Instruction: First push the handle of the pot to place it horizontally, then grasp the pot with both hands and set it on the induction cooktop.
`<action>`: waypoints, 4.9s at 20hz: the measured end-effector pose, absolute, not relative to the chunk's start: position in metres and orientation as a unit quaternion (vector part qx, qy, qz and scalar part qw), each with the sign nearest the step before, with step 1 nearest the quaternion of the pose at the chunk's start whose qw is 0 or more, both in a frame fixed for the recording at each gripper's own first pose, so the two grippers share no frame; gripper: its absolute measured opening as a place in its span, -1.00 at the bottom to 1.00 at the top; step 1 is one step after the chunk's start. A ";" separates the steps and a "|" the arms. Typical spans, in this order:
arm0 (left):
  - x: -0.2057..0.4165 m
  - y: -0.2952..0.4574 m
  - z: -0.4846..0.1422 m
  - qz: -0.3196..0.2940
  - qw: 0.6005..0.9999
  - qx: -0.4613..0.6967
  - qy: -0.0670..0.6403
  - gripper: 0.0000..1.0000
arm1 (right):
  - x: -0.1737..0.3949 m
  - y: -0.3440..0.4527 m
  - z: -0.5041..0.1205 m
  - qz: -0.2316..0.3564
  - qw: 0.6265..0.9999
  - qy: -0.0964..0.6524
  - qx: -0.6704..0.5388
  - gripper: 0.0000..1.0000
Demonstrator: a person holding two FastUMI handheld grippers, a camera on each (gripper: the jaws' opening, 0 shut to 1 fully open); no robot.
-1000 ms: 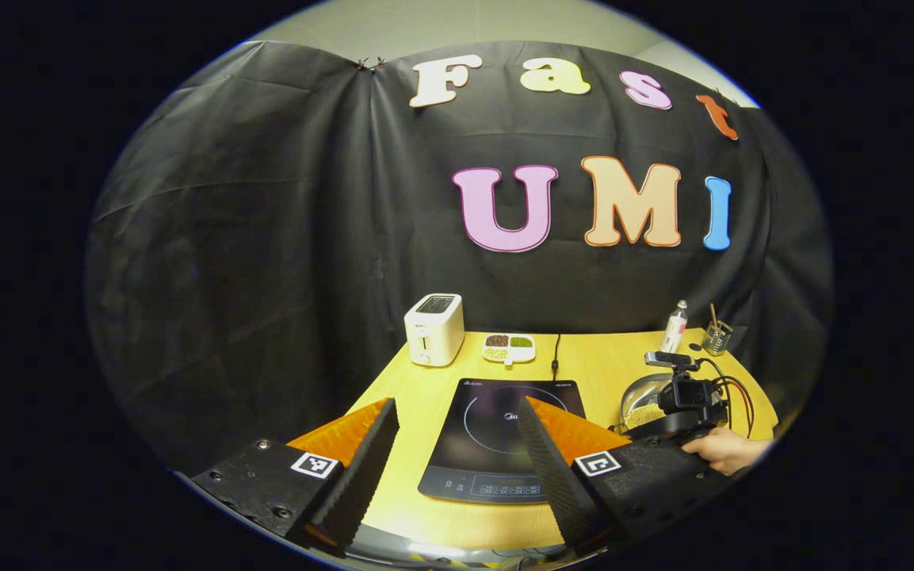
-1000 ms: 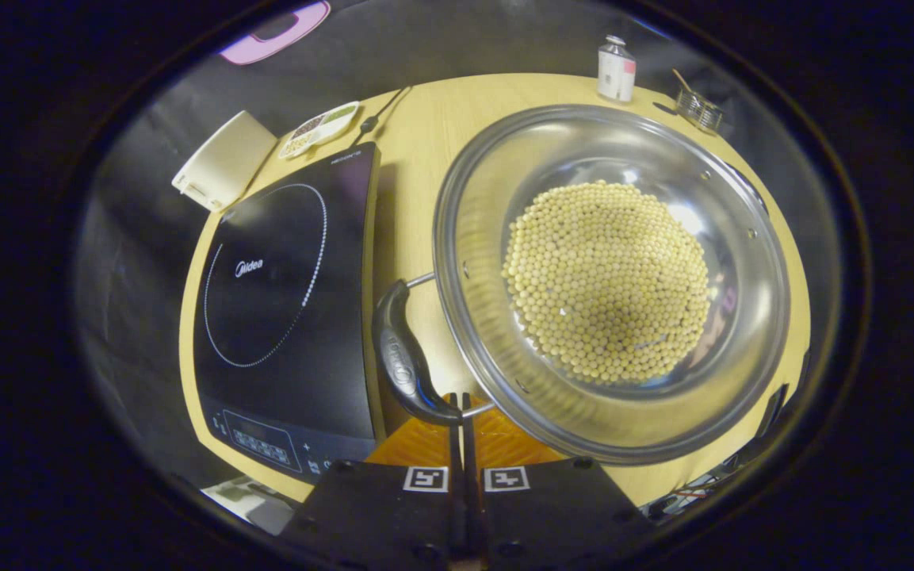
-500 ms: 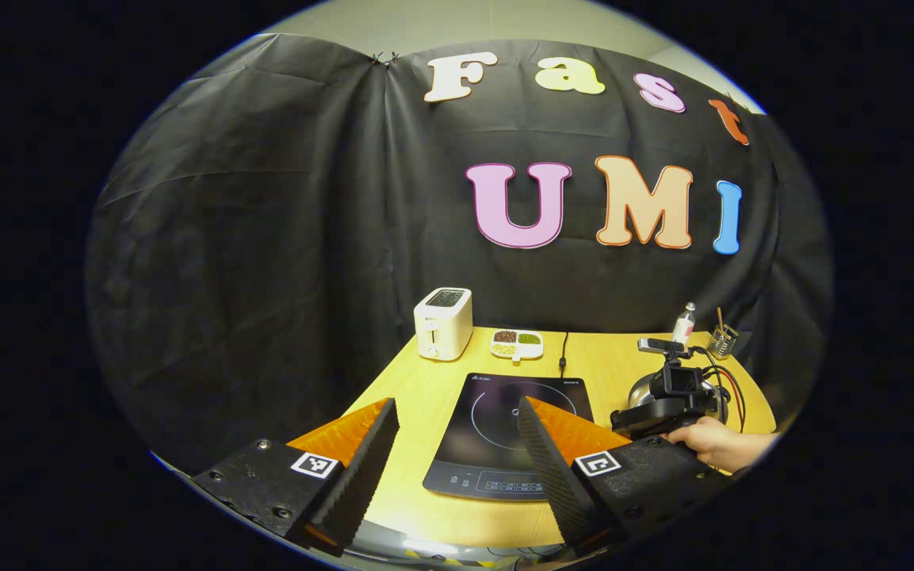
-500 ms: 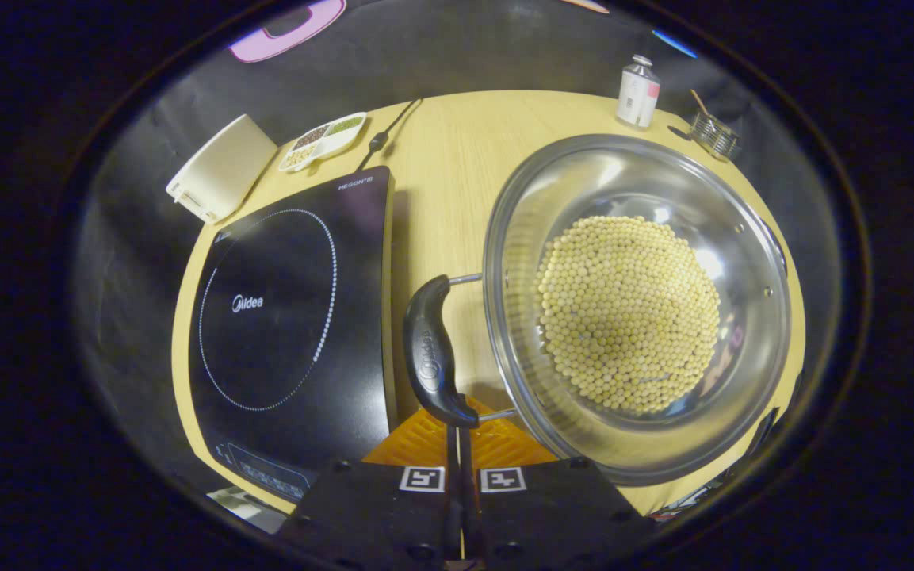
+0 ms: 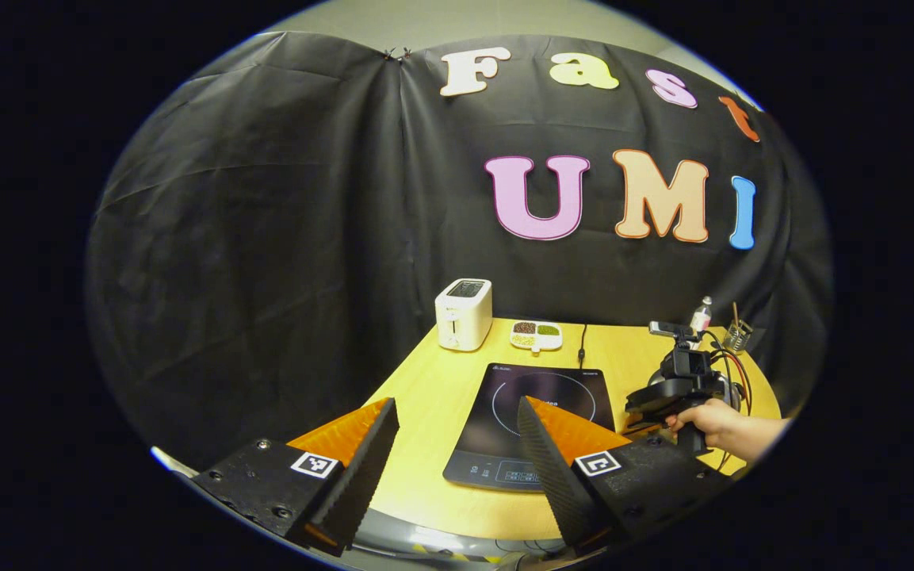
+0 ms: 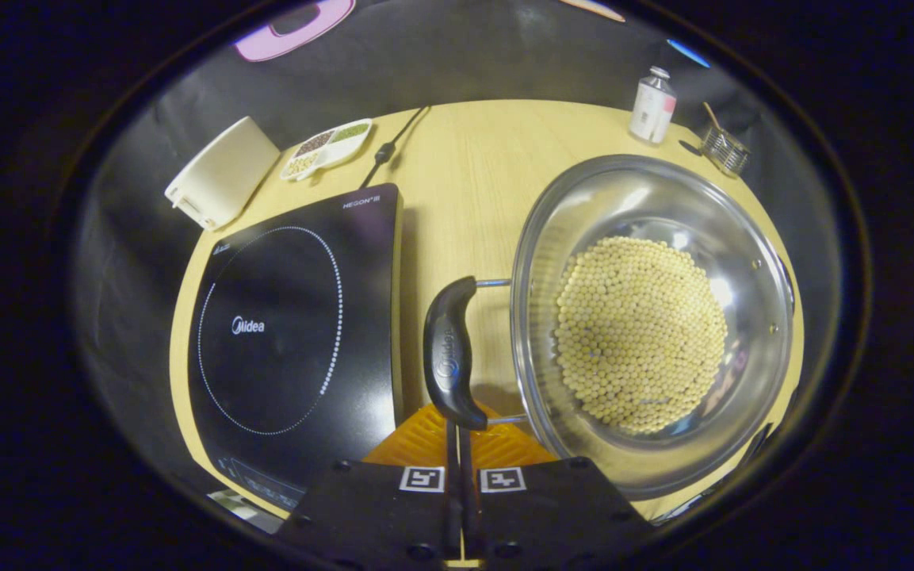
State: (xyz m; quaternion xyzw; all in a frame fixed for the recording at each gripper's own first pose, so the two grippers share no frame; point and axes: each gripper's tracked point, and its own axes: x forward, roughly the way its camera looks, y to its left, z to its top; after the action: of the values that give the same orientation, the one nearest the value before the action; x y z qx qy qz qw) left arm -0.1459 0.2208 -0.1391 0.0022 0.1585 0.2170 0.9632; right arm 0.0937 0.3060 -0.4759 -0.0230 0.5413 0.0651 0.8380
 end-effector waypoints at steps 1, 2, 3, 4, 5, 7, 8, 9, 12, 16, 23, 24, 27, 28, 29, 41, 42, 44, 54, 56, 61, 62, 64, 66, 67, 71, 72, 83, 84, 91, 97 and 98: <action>-0.145 0.219 -0.139 0.215 0.964 0.004 0.158 0.84 | 0.095 0.305 -0.475 0.068 0.840 0.539 -0.025 -0.96; -0.145 0.217 -0.139 0.212 0.964 0.005 0.158 0.86 | 0.097 0.305 -0.474 0.071 0.841 0.536 -0.026 -0.96; -0.144 0.216 -0.139 0.210 0.965 0.007 0.160 0.86 | 0.096 0.306 -0.474 0.073 0.841 0.535 -0.027 -0.96; -0.144 0.214 -0.138 0.207 0.965 0.009 0.161 0.86 | 0.095 0.305 -0.473 0.076 0.841 0.535 -0.029 -0.96; -0.143 0.212 -0.137 0.204 0.966 0.010 0.161 0.86 | 0.094 0.304 -0.471 0.081 0.843 0.531 -0.031 -0.96; -0.138 0.204 -0.133 0.194 0.969 0.009 0.154 0.85 | 0.092 0.299 -0.462 0.096 0.848 0.519 -0.039 -1.00; -0.135 0.201 -0.133 0.188 0.970 0.009 0.153 0.85 | 0.091 0.294 -0.457 0.102 0.850 0.516 -0.043 -0.94; -0.131 0.196 -0.133 0.181 0.972 0.008 0.151 0.85 | 0.085 0.290 -0.449 0.110 0.852 0.510 -0.041 -1.00; -0.121 0.180 -0.136 0.154 0.976 0.004 0.152 0.85 | 0.081 0.271 -0.421 0.120 0.864 0.488 -0.034 -0.82; -0.104 0.158 -0.145 0.116 0.979 -0.012 0.165 0.86 | 0.078 0.231 -0.379 0.122 0.878 0.463 -0.002 -0.73; -0.066 0.114 -0.167 0.056 0.976 -0.054 0.206 0.89 | 0.072 0.137 -0.326 0.091 0.890 0.445 0.023 0.99; -0.059 0.108 -0.172 0.048 0.973 -0.058 0.216 0.89 | 0.075 0.126 -0.321 0.088 0.890 0.446 0.023 0.87; -0.037 0.086 -0.187 0.026 0.964 -0.084 0.250 0.97 | 0.087 0.096 -0.317 0.082 0.886 0.455 0.031 0.87; -0.030 0.078 -0.189 0.018 0.961 -0.097 0.260 0.89 | 0.095 0.086 -0.317 0.082 0.884 0.460 0.031 0.87; -0.020 0.069 -0.194 0.012 0.956 -0.108 0.272 0.91 | 0.101 0.074 -0.317 0.082 0.881 0.465 0.031 0.87; 0.062 -0.009 -0.283 -0.020 0.886 -0.153 0.438 0.92 | 0.182 -0.014 -0.376 0.109 0.811 0.574 0.047 1.00; 0.067 -0.012 -0.292 -0.019 0.879 -0.151 0.452 0.92 | 0.186 -0.015 -0.383 0.114 0.802 0.584 0.048 1.00; 0.075 -0.014 -0.315 -0.018 0.863 -0.153 0.481 0.93 | 0.190 -0.015 -0.395 0.129 0.787 0.601 0.053 0.87; 0.110 -0.018 -0.392 0.003 0.803 -0.142 0.579 0.92 | 0.200 -0.003 -0.444 0.173 0.715 0.670 0.098 0.87; 0.114 -0.021 -0.403 -0.002 0.793 -0.141 0.593 0.92 | 0.199 -0.004 -0.453 0.175 0.704 0.680 0.103 0.84; 0.118 -0.027 -0.419 -0.015 0.773 -0.142 0.618 0.84 | 0.201 0.018 -0.466 0.193 0.687 0.691 0.115 0.93; 0.119 -0.028 -0.422 -0.015 0.771 -0.143 0.620 0.82 | 0.203 0.020 -0.467 0.195 0.686 0.691 0.118 0.93; 0.116 -0.029 -0.426 -0.016 0.764 -0.144 0.629 0.73 | 0.204 0.021 -0.472 0.195 0.685 0.692 0.118 0.77; 0.116 -0.024 -0.433 -0.014 0.758 -0.141 0.636 0.53 | 0.200 0.028 -0.468 0.203 0.679 0.692 0.133 0.48; 0.116 -0.023 -0.434 -0.014 0.758 -0.146 0.635 0.34 | 0.198 0.029 -0.469 0.207 0.677 0.695 0.127 0.23; 0.111 -0.026 -0.431 -0.014 0.754 -0.155 0.638 0.24 | 0.198 0.027 -0.467 0.217 0.687 0.686 0.108 0.09; 0.108 -0.027 -0.431 -0.014 0.752 -0.157 0.640 0.18 | 0.198 0.026 -0.466 0.220 0.687 0.685 0.102 0.09; 0.057 -0.037 -0.366 -0.026 0.758 -0.168 0.630 0.18 | 0.148 0.015 -0.417 0.217 0.685 0.687 0.111 0.10; 0.050 -0.035 -0.359 -0.025 0.758 -0.174 0.629 0.18 | 0.141 0.018 -0.413 0.219 0.683 0.688 0.114 0.10; 0.015 0.004 -0.325 -0.025 0.766 -0.176 0.618 0.22 | 0.099 0.057 -0.385 0.229 0.691 0.676 0.119 0.10; 0.003 0.071 -0.316 -0.047 0.769 -0.174 0.613 0.17 | 0.075 0.122 -0.373 0.210 0.712 0.660 0.113 -0.02; 0.002 0.087 -0.319 -0.053 0.770 -0.171 0.613 0.17 | 0.072 0.138 -0.373 0.206 0.714 0.659 0.113 -0.02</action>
State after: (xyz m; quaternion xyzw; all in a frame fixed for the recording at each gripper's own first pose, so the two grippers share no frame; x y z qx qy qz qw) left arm 0.0023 0.0866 -0.3187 -0.1713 0.6128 -0.0526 0.7696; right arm 0.0724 0.1383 -0.3731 0.1129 0.6593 0.2063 0.7142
